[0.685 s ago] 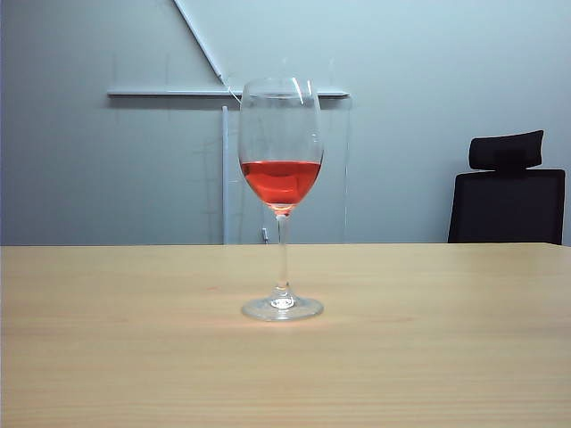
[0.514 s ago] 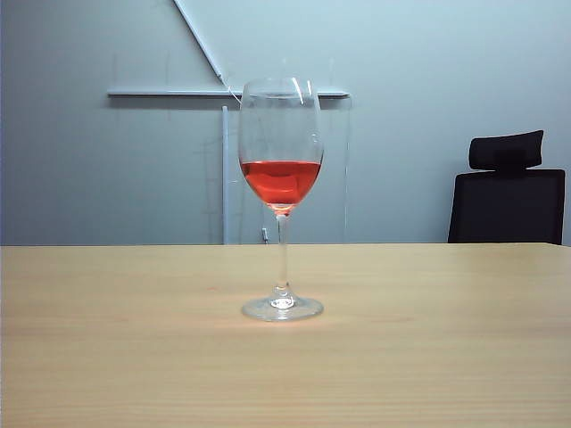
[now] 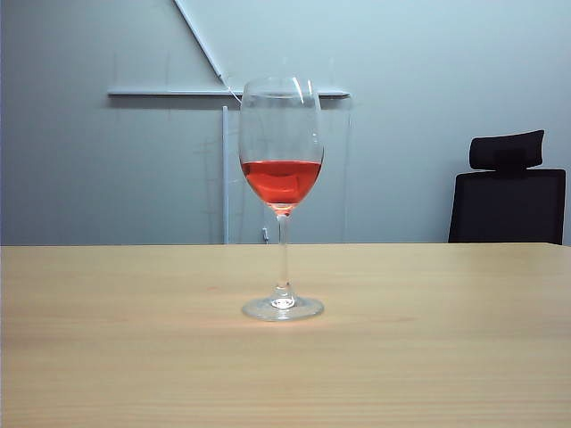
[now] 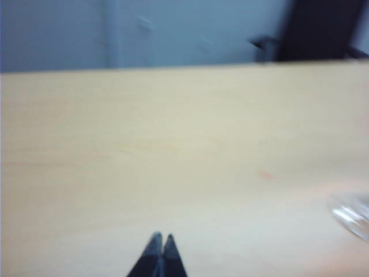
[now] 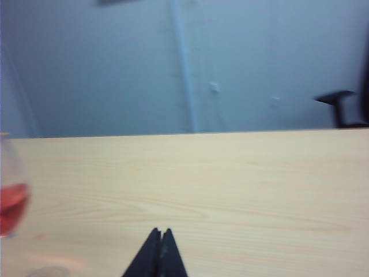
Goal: Gently pick up the goblet, rotate it counterclockwise for two full turns (viewing from above), and then place it back on the table.
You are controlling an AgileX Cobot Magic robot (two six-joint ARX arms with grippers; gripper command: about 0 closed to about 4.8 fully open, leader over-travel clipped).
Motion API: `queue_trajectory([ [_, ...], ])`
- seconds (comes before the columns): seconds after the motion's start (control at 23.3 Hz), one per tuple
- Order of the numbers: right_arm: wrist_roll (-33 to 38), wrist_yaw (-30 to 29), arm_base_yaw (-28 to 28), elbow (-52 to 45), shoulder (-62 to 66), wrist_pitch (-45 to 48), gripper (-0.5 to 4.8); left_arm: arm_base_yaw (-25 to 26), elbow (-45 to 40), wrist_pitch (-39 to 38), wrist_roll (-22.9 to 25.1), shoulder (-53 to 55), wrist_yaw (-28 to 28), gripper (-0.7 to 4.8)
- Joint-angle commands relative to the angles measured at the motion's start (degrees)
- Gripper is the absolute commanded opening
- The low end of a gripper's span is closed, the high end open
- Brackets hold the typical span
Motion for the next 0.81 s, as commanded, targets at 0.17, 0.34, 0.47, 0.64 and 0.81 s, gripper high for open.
queue_trajectory([
  [0.17,0.15,-2.56,0.07,6.95,6.84,2.25,0.61,-10.4,0.15,-1.25,0.37,0.94,0.31,-0.05],
  [0.34,-1.42,-10.84,0.11,9.03,20.39,8.59,2.49,-12.22,0.15,-1.22,0.37,0.94,0.46,-0.05],
  [0.47,-9.44,-23.32,3.8,12.33,44.0,18.34,3.42,-12.17,0.15,-1.22,0.37,0.94,0.26,-0.05],
  [0.64,-13.7,-23.32,10.54,16.55,62.4,28.39,3.43,-12.17,0.15,-1.27,0.37,0.92,0.26,-0.05],
  [0.81,-14.71,-24.85,17.09,24.87,83.27,38.1,4.09,-12.17,0.15,-1.33,0.35,0.92,0.28,-0.05],
])
